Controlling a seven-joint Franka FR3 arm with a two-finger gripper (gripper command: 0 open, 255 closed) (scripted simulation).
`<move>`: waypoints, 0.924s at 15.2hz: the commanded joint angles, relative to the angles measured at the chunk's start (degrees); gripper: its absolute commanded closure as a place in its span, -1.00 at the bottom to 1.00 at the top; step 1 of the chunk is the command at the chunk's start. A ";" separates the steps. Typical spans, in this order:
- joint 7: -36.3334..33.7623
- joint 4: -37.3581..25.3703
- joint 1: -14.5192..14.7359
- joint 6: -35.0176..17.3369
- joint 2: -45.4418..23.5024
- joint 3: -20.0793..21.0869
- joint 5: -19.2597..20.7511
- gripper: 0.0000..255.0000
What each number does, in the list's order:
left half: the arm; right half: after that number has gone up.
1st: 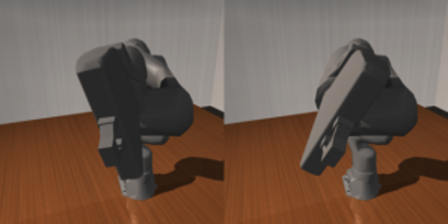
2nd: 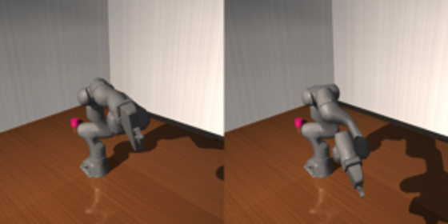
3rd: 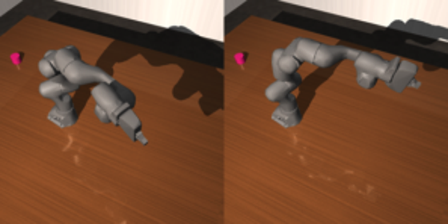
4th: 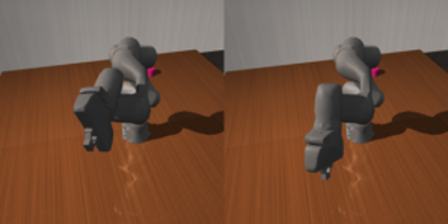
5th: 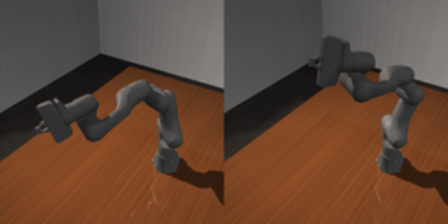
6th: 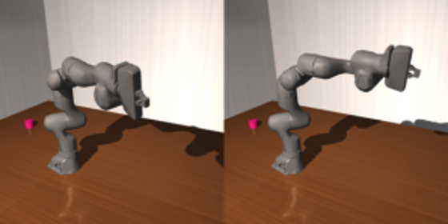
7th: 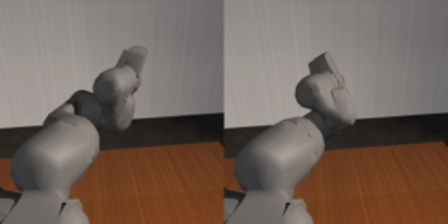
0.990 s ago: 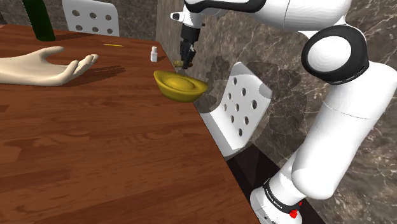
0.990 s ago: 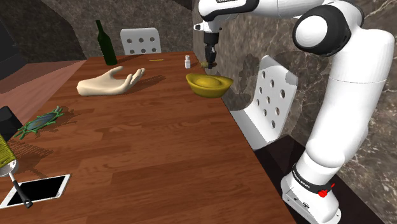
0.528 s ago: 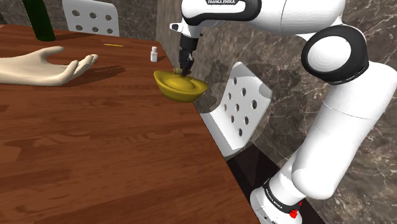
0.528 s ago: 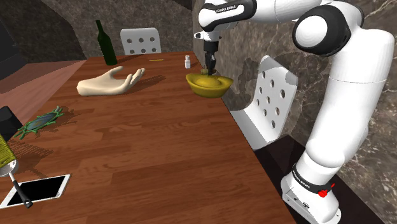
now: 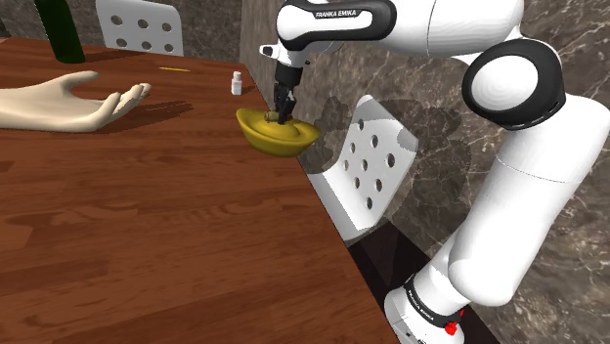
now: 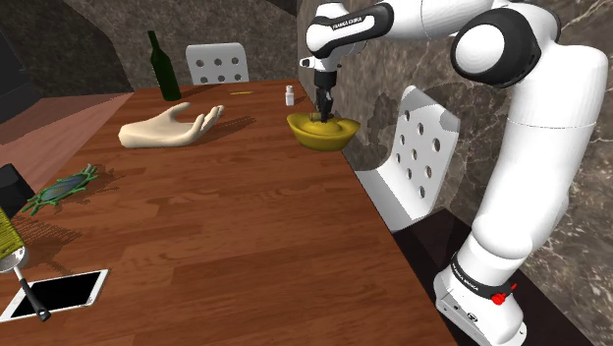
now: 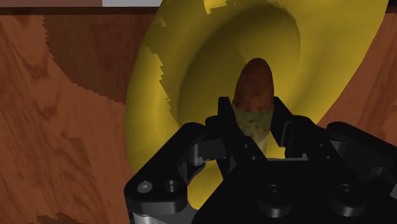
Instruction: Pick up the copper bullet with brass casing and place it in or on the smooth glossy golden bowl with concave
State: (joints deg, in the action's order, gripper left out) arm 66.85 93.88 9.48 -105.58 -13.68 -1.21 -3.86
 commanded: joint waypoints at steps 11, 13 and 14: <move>-0.03 -1.76 -0.06 1.85 0.10 -0.04 0.03 -1.00; -0.09 -5.64 -0.19 5.71 0.07 -0.11 0.07 -1.00; -0.11 -7.31 -0.25 7.27 -0.03 -0.14 0.08 -1.00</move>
State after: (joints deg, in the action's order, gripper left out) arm 66.96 88.19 9.17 -100.04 -13.82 -1.38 -3.81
